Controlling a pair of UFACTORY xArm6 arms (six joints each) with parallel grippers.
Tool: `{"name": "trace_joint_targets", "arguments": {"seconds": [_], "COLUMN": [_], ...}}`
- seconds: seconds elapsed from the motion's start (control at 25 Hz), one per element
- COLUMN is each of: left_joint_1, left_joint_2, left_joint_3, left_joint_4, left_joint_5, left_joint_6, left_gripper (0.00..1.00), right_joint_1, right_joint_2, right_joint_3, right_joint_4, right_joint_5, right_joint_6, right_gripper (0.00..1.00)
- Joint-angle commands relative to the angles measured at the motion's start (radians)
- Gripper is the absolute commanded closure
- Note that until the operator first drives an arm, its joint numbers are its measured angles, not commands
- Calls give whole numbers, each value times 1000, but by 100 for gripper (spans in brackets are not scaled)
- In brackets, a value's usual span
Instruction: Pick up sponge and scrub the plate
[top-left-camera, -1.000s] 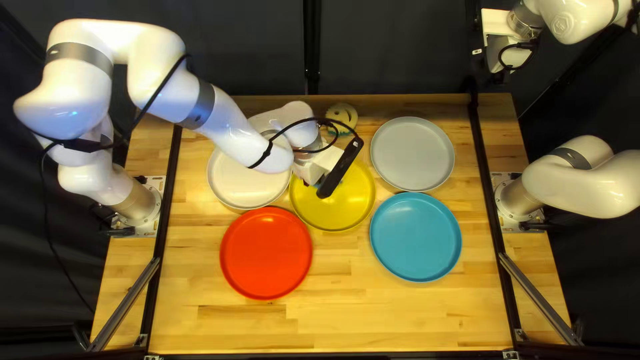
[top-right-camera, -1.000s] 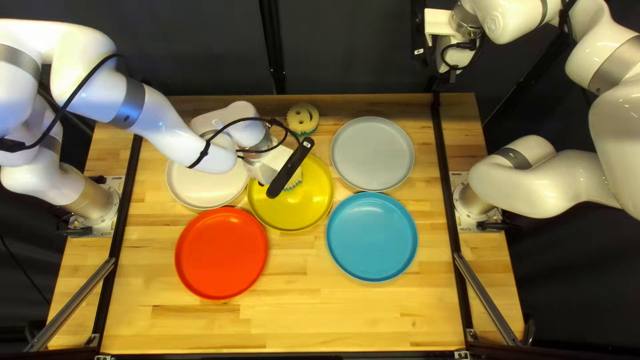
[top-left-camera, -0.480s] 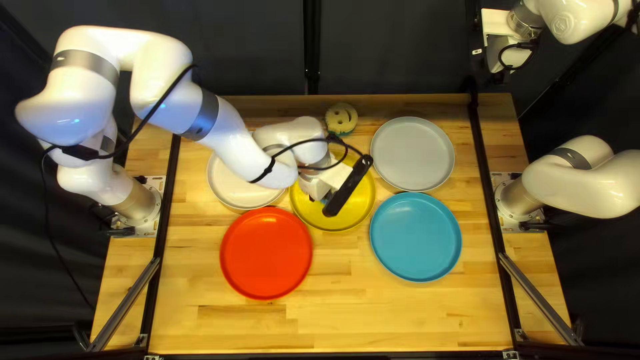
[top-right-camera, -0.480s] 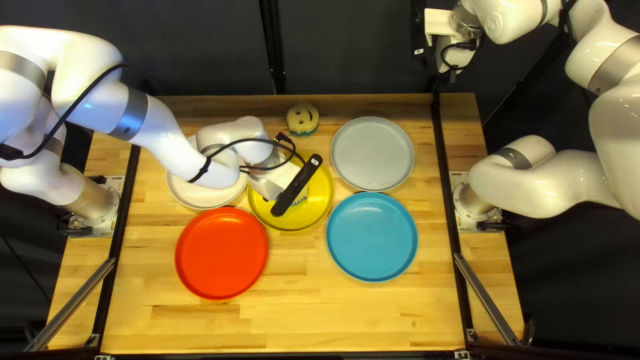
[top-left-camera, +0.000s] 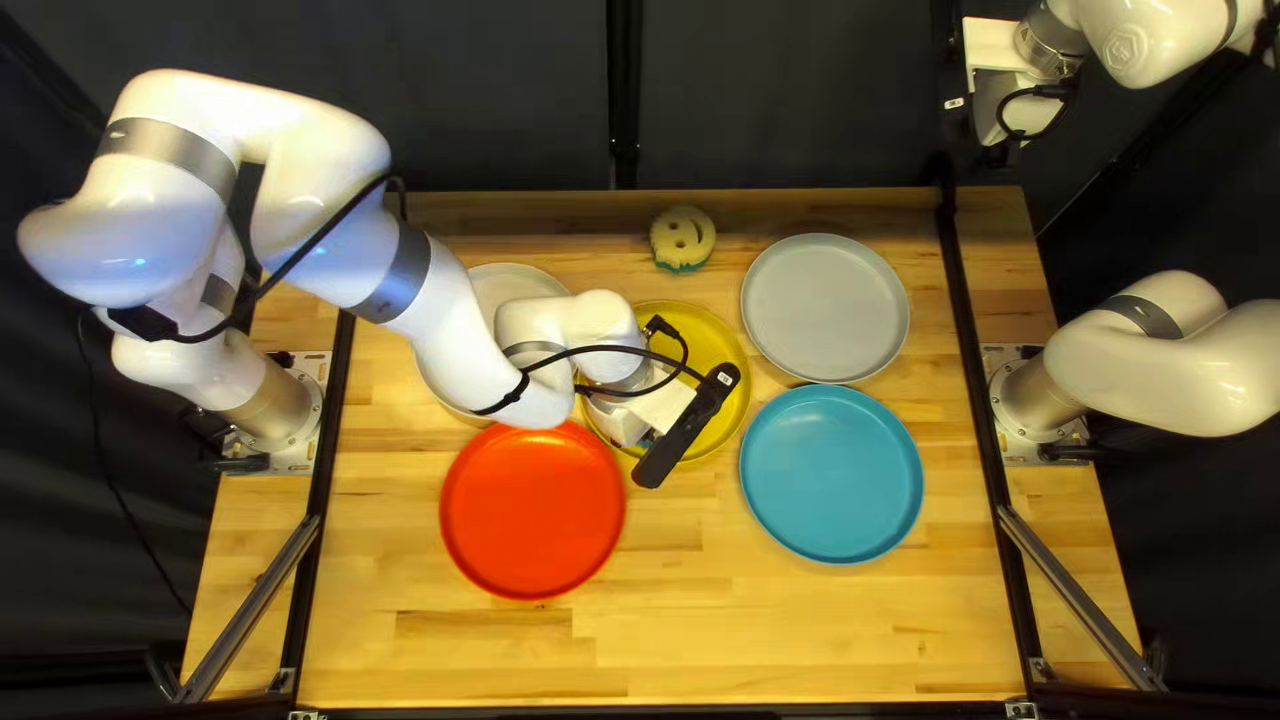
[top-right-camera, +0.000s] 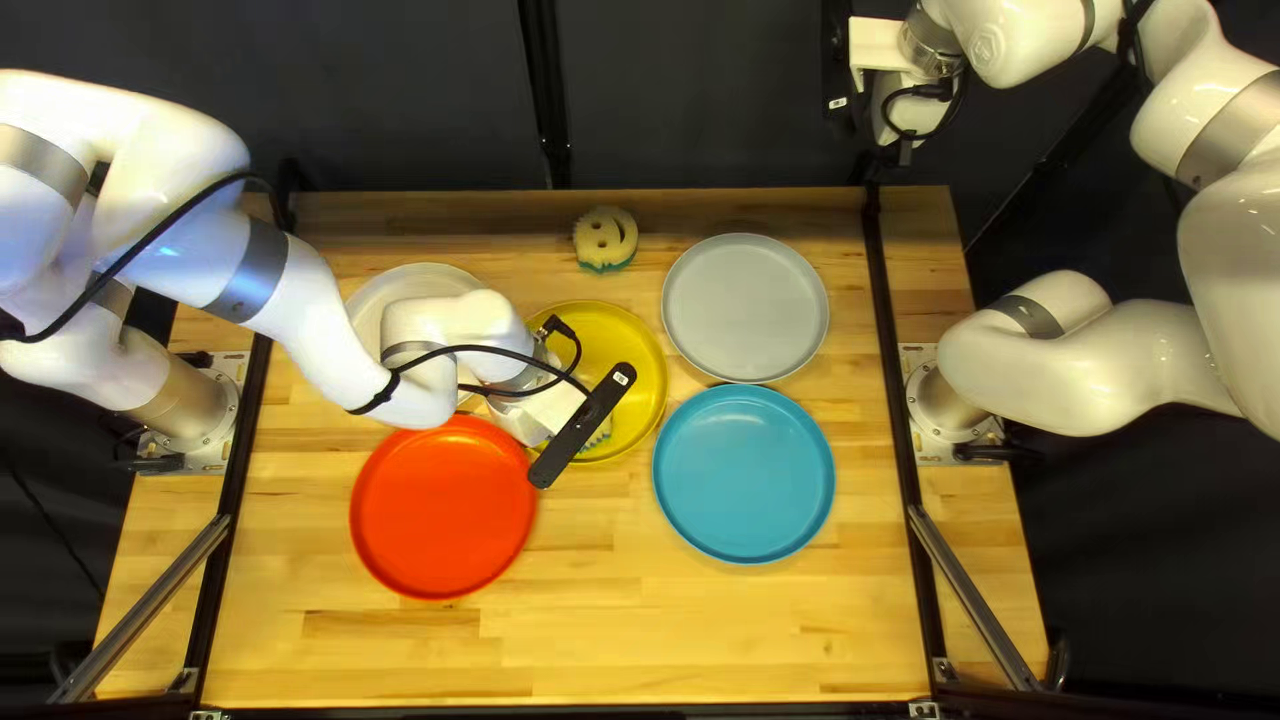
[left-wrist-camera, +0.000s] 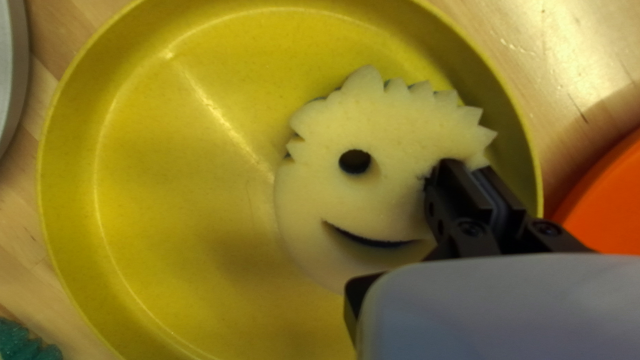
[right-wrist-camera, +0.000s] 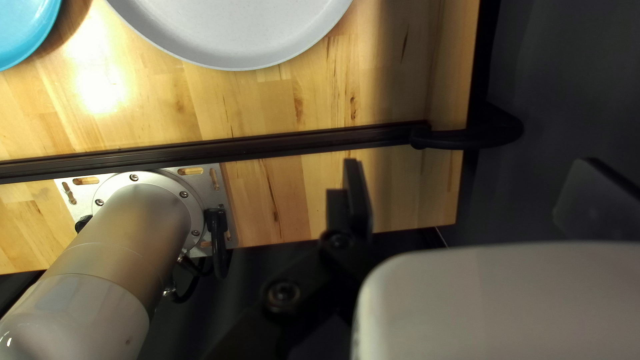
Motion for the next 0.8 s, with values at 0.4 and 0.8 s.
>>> {"name": "trace_joint_targets", "arguments": {"seconds": [0.4,0.8], "left_joint_1": [103,-13], "left_joint_2": [115,71], "left_joint_3": [-196,-102], "left_joint_4": [10,18], "left_joint_5": [143,76], "left_joint_6": [84,14], "left_gripper": [100,100], "right_joint_1": [0,0], "right_joint_2": [0,0], "right_joint_3": [0,0], "right_joint_4": [0,0], "right_joint_5": [0,0], "right_joint_6": [0,0], "right_gripper": [0,0]}}
